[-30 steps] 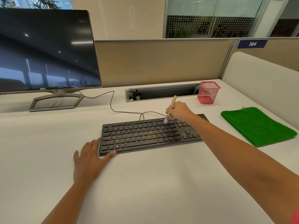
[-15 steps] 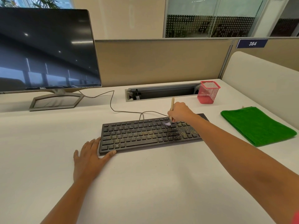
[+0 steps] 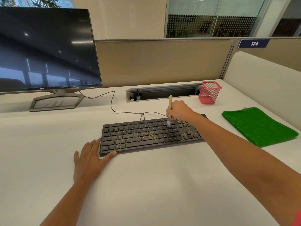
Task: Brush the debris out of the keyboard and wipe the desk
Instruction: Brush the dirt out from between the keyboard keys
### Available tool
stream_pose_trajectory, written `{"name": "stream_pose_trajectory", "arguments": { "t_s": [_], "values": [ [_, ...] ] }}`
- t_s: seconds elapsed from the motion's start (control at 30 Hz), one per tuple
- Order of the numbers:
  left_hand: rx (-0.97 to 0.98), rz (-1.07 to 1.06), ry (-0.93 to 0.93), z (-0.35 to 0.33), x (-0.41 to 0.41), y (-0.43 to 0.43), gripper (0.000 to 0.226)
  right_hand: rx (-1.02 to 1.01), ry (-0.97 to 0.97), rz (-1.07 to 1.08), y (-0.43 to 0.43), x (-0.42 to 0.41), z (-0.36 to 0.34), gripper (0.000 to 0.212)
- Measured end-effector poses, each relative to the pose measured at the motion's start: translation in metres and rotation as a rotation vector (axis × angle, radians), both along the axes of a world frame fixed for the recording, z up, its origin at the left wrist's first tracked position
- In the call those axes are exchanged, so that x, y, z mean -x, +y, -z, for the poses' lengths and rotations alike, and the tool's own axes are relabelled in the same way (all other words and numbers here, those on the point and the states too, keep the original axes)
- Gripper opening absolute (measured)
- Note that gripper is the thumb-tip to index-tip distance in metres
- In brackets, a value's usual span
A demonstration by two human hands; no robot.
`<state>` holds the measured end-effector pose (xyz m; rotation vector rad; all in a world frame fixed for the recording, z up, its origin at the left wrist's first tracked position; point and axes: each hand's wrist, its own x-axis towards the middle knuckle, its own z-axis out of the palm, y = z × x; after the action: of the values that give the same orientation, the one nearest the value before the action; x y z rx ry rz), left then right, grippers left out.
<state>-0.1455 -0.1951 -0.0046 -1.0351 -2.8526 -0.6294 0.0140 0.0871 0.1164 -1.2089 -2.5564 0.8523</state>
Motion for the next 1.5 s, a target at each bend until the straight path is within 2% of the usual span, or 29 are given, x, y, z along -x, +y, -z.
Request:
{"name": "stream_pose_trajectory", "arguments": {
  "t_s": [0.1, 0.2, 0.3, 0.43, 0.5, 0.6, 0.63, 0.7, 0.8, 0.93, 1.1, 1.17, 1.33, 1.4, 1.5],
  "values": [
    [-0.006, -0.003, -0.002, 0.0, 0.0, -0.001, 0.105, 0.104, 0.077, -0.122, -0.007, -0.002, 0.0, 0.027],
    [-0.002, -0.004, -0.014, -0.001, -0.001, -0.001, 0.098, 0.032, -0.061, -0.217, -0.006, -0.008, 0.002, 0.029],
    [0.006, -0.006, -0.011, 0.0, -0.002, 0.0, 0.091, -0.085, -0.2, -0.158, 0.002, -0.013, 0.0, 0.031],
    [0.009, -0.006, 0.005, 0.001, 0.0, -0.001, 0.099, -0.218, -0.287, -0.029, 0.008, -0.015, -0.003, 0.029],
    [0.007, -0.006, 0.003, 0.001, 0.001, -0.001, 0.1, -0.183, -0.206, 0.01, 0.011, -0.013, -0.004, 0.028],
    [0.004, -0.002, 0.002, 0.001, 0.0, 0.0, 0.094, 0.005, 0.017, 0.007, 0.01, -0.01, -0.003, 0.028],
    [0.005, -0.002, -0.001, 0.001, 0.0, -0.001, 0.093, 0.039, 0.035, 0.0, 0.009, -0.01, -0.002, 0.029],
    [0.006, -0.006, -0.005, 0.001, -0.001, -0.001, 0.093, 0.014, -0.062, 0.008, 0.008, -0.009, 0.001, 0.03],
    [0.006, -0.009, -0.013, 0.0, -0.002, -0.001, 0.092, -0.167, -0.218, 0.062, 0.003, -0.008, -0.003, 0.027],
    [0.009, -0.004, -0.016, 0.0, -0.002, -0.001, 0.091, -0.18, -0.056, 0.07, -0.011, 0.006, -0.007, 0.026],
    [0.003, -0.011, -0.014, 0.001, 0.0, -0.002, 0.104, 0.078, 0.301, -0.029, -0.046, 0.036, -0.01, 0.02],
    [-0.005, -0.012, -0.014, 0.002, -0.001, -0.001, 0.104, 0.188, 0.384, -0.051, -0.062, 0.05, -0.006, 0.019],
    [0.007, -0.015, -0.017, 0.002, -0.001, -0.001, 0.103, 0.391, 0.424, -0.098, -0.101, 0.085, 0.007, 0.026],
    [0.002, -0.014, -0.017, 0.002, -0.001, 0.0, 0.103, 0.358, 0.408, -0.129, -0.112, 0.1, 0.01, 0.03],
    [0.013, -0.015, -0.018, 0.002, -0.001, 0.0, 0.103, 0.191, 0.324, -0.236, -0.127, 0.115, 0.012, 0.035]
  ]
}}
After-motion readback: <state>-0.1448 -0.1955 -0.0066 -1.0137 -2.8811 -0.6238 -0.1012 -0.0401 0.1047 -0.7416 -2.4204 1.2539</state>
